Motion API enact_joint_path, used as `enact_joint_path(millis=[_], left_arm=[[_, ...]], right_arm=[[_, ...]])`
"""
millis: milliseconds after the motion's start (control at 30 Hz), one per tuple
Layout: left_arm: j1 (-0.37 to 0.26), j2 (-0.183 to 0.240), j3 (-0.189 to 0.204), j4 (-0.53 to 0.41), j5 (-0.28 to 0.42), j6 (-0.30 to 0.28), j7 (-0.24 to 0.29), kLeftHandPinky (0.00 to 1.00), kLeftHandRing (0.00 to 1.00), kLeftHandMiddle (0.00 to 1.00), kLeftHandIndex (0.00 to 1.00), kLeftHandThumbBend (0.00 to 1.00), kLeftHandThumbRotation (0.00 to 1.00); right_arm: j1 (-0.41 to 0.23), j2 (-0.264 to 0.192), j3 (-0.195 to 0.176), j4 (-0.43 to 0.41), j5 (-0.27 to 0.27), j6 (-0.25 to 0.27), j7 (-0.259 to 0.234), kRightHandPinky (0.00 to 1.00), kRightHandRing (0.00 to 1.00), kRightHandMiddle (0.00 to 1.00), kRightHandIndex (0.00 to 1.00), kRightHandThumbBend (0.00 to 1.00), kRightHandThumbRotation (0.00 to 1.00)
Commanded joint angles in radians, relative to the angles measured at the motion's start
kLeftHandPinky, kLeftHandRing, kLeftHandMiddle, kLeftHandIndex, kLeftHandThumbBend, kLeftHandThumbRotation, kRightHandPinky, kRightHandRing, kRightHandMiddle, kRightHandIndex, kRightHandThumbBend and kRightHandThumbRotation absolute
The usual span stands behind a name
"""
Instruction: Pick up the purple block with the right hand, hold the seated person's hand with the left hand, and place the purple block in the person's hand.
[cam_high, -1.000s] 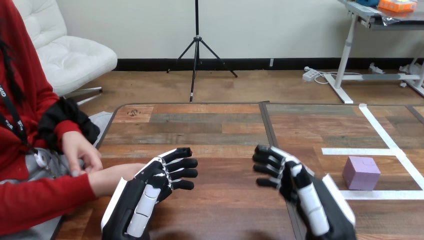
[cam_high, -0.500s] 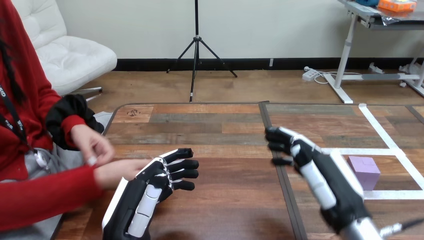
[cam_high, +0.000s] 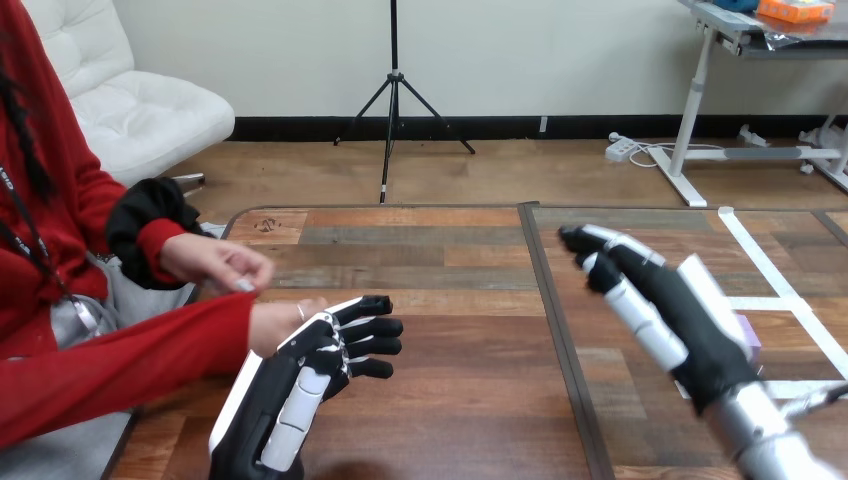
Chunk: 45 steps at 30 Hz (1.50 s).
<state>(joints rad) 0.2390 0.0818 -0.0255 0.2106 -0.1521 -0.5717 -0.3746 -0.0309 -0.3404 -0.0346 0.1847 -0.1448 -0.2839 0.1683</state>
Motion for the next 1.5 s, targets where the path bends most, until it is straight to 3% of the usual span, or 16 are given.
enact_joint_path(millis=[0, 267, 567, 600, 867, 1467], left_arm=[[-0.082, -0.005, -0.001, -0.004, -0.004, -0.02, 0.0, 0.64, 0.71, 0.72, 0.75, 0.82, 0.94], [-0.082, -0.003, 0.002, -0.005, -0.006, -0.017, 0.0, 0.63, 0.71, 0.72, 0.74, 0.83, 0.94], [-0.078, 0.003, 0.006, -0.011, -0.008, -0.021, -0.002, 0.62, 0.71, 0.72, 0.74, 0.83, 0.94], [-0.077, 0.004, 0.007, -0.013, -0.008, -0.02, -0.002, 0.62, 0.7, 0.72, 0.74, 0.83, 0.94], [-0.072, 0.007, 0.012, -0.02, -0.013, -0.019, -0.003, 0.61, 0.7, 0.71, 0.74, 0.83, 0.93], [-0.06, 0.014, 0.019, -0.019, -0.021, -0.031, -0.011, 0.62, 0.7, 0.72, 0.74, 0.82, 0.93]], right_arm=[[-0.132, -0.056, -0.023, 0.03, -0.037, 0.004, -0.026, 0.79, 0.86, 0.87, 0.86, 0.69, 1.0], [-0.19, -0.106, -0.021, 0.075, -0.076, 0.053, -0.013, 0.8, 0.88, 0.89, 0.88, 0.71, 0.97], [-0.251, -0.179, 0.014, 0.114, -0.166, 0.116, 0.009, 0.81, 0.91, 0.93, 0.93, 0.87, 0.75], [-0.258, -0.186, 0.017, 0.122, -0.172, 0.117, 0.013, 0.81, 0.92, 0.94, 0.94, 0.9, 0.69], [-0.318, -0.223, 0.031, 0.213, -0.198, 0.113, 0.031, 0.79, 0.94, 0.98, 0.98, 0.98, 0.48], [-0.438, -0.3, 0.083, 0.421, -0.256, 0.101, 0.075, 0.91, 1.0, 1.0, 1.0, 1.0, 0.26]])
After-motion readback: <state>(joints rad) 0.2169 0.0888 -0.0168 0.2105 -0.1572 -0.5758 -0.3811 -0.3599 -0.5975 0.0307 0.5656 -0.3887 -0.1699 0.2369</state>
